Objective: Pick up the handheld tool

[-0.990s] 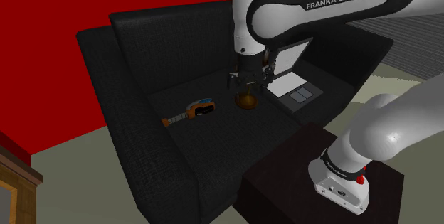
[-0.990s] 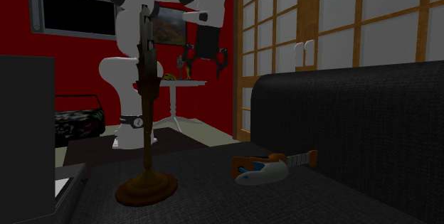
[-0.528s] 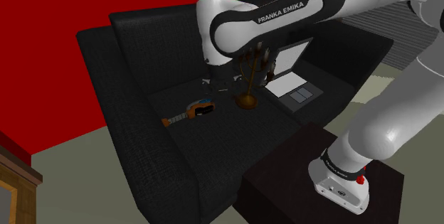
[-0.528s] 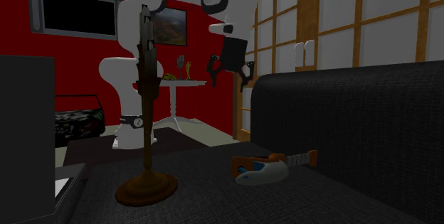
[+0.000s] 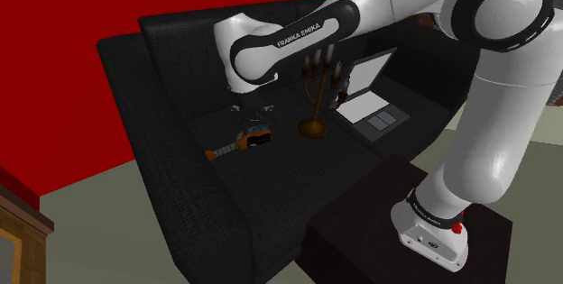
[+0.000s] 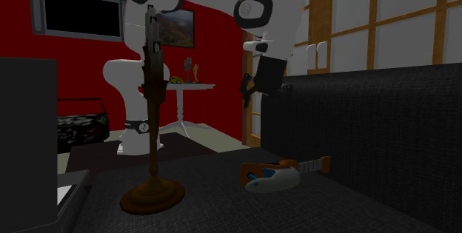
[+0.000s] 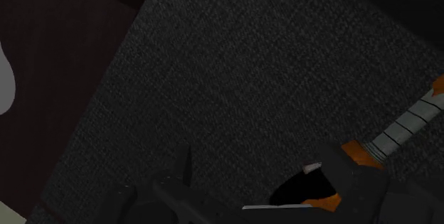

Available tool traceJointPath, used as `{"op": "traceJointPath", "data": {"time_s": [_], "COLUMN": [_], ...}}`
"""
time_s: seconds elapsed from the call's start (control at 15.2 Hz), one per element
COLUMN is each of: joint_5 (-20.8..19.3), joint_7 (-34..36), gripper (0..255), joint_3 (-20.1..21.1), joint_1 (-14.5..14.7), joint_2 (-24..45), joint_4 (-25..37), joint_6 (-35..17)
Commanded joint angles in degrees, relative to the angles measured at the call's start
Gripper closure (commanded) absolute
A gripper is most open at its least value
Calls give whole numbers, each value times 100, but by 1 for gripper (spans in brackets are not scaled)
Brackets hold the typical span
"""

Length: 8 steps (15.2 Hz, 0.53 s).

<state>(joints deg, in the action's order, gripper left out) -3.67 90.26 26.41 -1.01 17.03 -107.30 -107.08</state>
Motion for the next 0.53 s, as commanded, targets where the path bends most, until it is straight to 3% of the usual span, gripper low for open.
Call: {"op": "traceJointPath", "data": {"time_s": [0.0, 0.46], "joint_5": [-214, -594], "joint_7": [554, 1865], "gripper": [0, 0], "joint_3": [-115, -693], "joint_1": [164, 651], "joint_2": [543, 2270], "joint_4": [502, 2503], "joint_6": [60, 558]}}
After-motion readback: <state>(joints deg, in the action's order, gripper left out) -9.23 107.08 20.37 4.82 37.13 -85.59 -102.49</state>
